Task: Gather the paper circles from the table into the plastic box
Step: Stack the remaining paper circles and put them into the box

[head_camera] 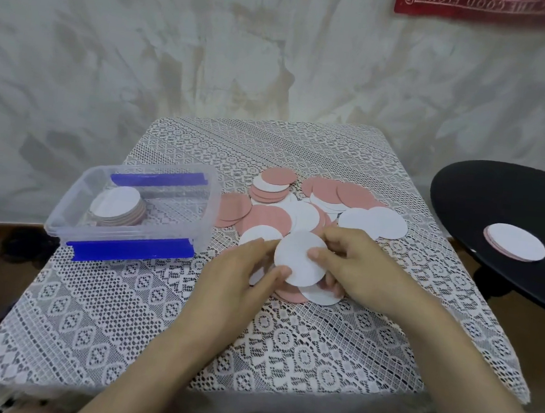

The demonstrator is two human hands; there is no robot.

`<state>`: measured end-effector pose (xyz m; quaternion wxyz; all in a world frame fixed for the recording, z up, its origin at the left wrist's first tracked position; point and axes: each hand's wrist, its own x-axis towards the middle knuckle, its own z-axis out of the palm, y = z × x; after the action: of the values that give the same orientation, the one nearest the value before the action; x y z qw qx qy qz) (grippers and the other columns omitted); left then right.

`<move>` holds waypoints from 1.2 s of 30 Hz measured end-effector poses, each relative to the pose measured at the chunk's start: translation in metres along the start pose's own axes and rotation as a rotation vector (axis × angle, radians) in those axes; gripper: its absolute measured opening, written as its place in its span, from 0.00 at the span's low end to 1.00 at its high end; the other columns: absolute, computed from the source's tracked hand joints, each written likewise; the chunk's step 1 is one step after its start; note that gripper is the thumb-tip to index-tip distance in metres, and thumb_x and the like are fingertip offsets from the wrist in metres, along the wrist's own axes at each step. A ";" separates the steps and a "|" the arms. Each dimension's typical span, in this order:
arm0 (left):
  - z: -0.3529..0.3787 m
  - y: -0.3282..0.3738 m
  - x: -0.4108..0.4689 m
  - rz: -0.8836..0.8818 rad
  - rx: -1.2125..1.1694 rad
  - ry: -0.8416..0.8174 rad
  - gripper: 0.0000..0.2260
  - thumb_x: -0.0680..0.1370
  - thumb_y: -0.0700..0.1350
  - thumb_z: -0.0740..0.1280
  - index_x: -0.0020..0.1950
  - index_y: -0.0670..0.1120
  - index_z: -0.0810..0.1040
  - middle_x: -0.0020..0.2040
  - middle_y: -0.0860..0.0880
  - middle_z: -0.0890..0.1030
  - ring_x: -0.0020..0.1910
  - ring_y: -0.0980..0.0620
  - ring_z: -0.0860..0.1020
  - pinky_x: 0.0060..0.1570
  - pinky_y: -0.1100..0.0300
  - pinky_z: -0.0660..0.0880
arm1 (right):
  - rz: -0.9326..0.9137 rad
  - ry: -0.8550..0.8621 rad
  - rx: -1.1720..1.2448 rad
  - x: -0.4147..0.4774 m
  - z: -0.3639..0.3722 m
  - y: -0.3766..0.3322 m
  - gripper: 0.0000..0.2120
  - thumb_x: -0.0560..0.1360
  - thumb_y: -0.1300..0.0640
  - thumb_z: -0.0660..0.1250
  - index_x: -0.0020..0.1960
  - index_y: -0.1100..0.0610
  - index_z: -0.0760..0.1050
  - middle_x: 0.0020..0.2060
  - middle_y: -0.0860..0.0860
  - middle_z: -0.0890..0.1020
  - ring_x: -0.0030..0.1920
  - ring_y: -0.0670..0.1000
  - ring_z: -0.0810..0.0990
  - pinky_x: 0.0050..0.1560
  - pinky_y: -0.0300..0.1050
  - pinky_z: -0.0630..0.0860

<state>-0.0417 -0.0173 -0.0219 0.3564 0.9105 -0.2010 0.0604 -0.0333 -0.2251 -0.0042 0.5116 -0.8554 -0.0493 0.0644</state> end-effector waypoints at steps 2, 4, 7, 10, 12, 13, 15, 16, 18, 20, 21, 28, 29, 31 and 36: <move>-0.001 -0.001 0.001 -0.036 -0.055 0.035 0.12 0.79 0.56 0.67 0.61 0.56 0.79 0.46 0.60 0.82 0.45 0.62 0.78 0.44 0.59 0.77 | 0.001 -0.051 0.009 0.002 0.006 -0.004 0.06 0.83 0.60 0.63 0.51 0.58 0.78 0.27 0.44 0.79 0.26 0.44 0.77 0.28 0.40 0.74; -0.003 -0.003 0.001 -0.054 -0.109 0.097 0.07 0.79 0.55 0.68 0.55 0.56 0.81 0.41 0.60 0.82 0.41 0.61 0.78 0.38 0.65 0.74 | 0.019 -0.113 0.059 0.003 0.011 -0.008 0.07 0.83 0.61 0.62 0.49 0.55 0.78 0.28 0.47 0.80 0.28 0.48 0.78 0.29 0.40 0.75; -0.006 -0.006 0.002 -0.097 -0.160 0.135 0.05 0.79 0.54 0.68 0.47 0.54 0.79 0.35 0.55 0.80 0.35 0.58 0.76 0.33 0.63 0.70 | 0.013 -0.166 0.110 0.007 0.019 -0.010 0.08 0.81 0.63 0.64 0.49 0.53 0.79 0.32 0.50 0.81 0.31 0.50 0.79 0.36 0.46 0.78; -0.009 -0.012 0.000 -0.159 -0.188 0.102 0.06 0.80 0.52 0.67 0.46 0.53 0.78 0.36 0.54 0.80 0.37 0.56 0.77 0.36 0.57 0.72 | -0.004 -0.137 0.057 0.013 0.024 -0.006 0.11 0.79 0.61 0.66 0.54 0.46 0.79 0.35 0.48 0.82 0.31 0.46 0.79 0.37 0.48 0.77; -0.012 -0.017 -0.002 -0.183 -0.158 0.090 0.06 0.81 0.51 0.66 0.45 0.52 0.76 0.37 0.54 0.80 0.38 0.56 0.77 0.37 0.58 0.72 | -0.039 -0.068 -0.075 0.017 0.026 -0.005 0.11 0.79 0.59 0.66 0.55 0.45 0.79 0.36 0.44 0.82 0.33 0.42 0.78 0.39 0.45 0.75; -0.014 -0.019 -0.004 -0.187 -0.139 0.087 0.06 0.81 0.51 0.66 0.45 0.52 0.75 0.37 0.54 0.79 0.39 0.57 0.76 0.37 0.60 0.71 | -0.063 -0.029 -0.186 0.018 0.026 -0.006 0.10 0.79 0.58 0.66 0.55 0.44 0.80 0.37 0.42 0.82 0.34 0.40 0.78 0.40 0.42 0.73; -0.019 -0.022 -0.007 -0.200 -0.100 0.064 0.06 0.82 0.50 0.64 0.45 0.52 0.73 0.38 0.54 0.78 0.41 0.58 0.75 0.37 0.64 0.69 | -0.075 0.018 -0.408 0.020 0.028 -0.010 0.09 0.78 0.53 0.67 0.58 0.44 0.80 0.40 0.41 0.82 0.39 0.39 0.77 0.40 0.38 0.69; -0.021 -0.024 -0.010 -0.211 -0.090 0.046 0.05 0.82 0.49 0.63 0.46 0.53 0.73 0.39 0.55 0.78 0.42 0.60 0.74 0.38 0.66 0.68 | -0.067 0.020 -0.489 0.020 0.029 -0.012 0.11 0.77 0.50 0.68 0.59 0.44 0.79 0.40 0.41 0.81 0.41 0.39 0.76 0.40 0.37 0.69; -0.025 -0.026 -0.014 -0.231 -0.082 0.019 0.04 0.83 0.49 0.62 0.49 0.54 0.74 0.41 0.57 0.79 0.44 0.63 0.74 0.36 0.68 0.69 | -0.057 0.005 -0.598 0.021 0.033 -0.017 0.16 0.74 0.43 0.70 0.60 0.44 0.77 0.42 0.40 0.78 0.44 0.43 0.76 0.43 0.42 0.71; -0.029 -0.028 -0.017 -0.245 -0.084 0.008 0.03 0.83 0.49 0.62 0.50 0.55 0.74 0.43 0.59 0.79 0.45 0.62 0.75 0.36 0.69 0.68 | -0.063 -0.009 -0.650 0.021 0.037 -0.022 0.19 0.71 0.39 0.71 0.59 0.44 0.76 0.43 0.41 0.75 0.46 0.46 0.76 0.47 0.46 0.74; -0.030 -0.030 -0.017 -0.251 -0.086 0.006 0.03 0.83 0.49 0.62 0.51 0.55 0.74 0.44 0.59 0.80 0.45 0.61 0.76 0.39 0.66 0.70 | -0.060 -0.011 -0.655 0.021 0.038 -0.023 0.19 0.71 0.38 0.72 0.58 0.44 0.76 0.44 0.41 0.74 0.47 0.47 0.76 0.48 0.47 0.74; -0.035 -0.029 -0.016 -0.281 -0.101 -0.011 0.04 0.83 0.49 0.61 0.53 0.55 0.75 0.47 0.56 0.81 0.48 0.55 0.78 0.51 0.51 0.76 | -0.026 0.004 -0.527 0.018 0.042 -0.026 0.17 0.72 0.46 0.74 0.53 0.47 0.69 0.44 0.45 0.78 0.45 0.50 0.78 0.49 0.51 0.76; -0.035 -0.029 -0.016 -0.281 -0.103 -0.011 0.04 0.83 0.49 0.61 0.53 0.56 0.75 0.46 0.56 0.81 0.48 0.55 0.78 0.51 0.51 0.76 | -0.027 0.011 -0.512 0.017 0.042 -0.026 0.16 0.73 0.48 0.73 0.53 0.47 0.67 0.43 0.45 0.78 0.44 0.50 0.78 0.47 0.50 0.75; -0.035 -0.028 -0.016 -0.287 -0.119 -0.013 0.04 0.82 0.48 0.61 0.52 0.56 0.75 0.47 0.57 0.81 0.47 0.55 0.78 0.51 0.52 0.76 | -0.029 0.046 -0.472 0.017 0.042 -0.022 0.14 0.75 0.50 0.71 0.53 0.45 0.66 0.43 0.44 0.78 0.42 0.47 0.77 0.43 0.46 0.72; -0.036 -0.025 -0.017 -0.317 -0.168 -0.035 0.09 0.80 0.46 0.62 0.54 0.59 0.76 0.48 0.59 0.81 0.40 0.56 0.78 0.39 0.57 0.71 | -0.052 0.226 -0.377 0.018 0.033 -0.011 0.10 0.80 0.56 0.67 0.59 0.47 0.72 0.41 0.39 0.76 0.46 0.50 0.77 0.43 0.46 0.67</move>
<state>-0.0457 0.0286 -0.0151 0.4328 0.8986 -0.0655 -0.0295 -0.0210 -0.1886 -0.0110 0.3464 -0.9361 -0.0247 -0.0556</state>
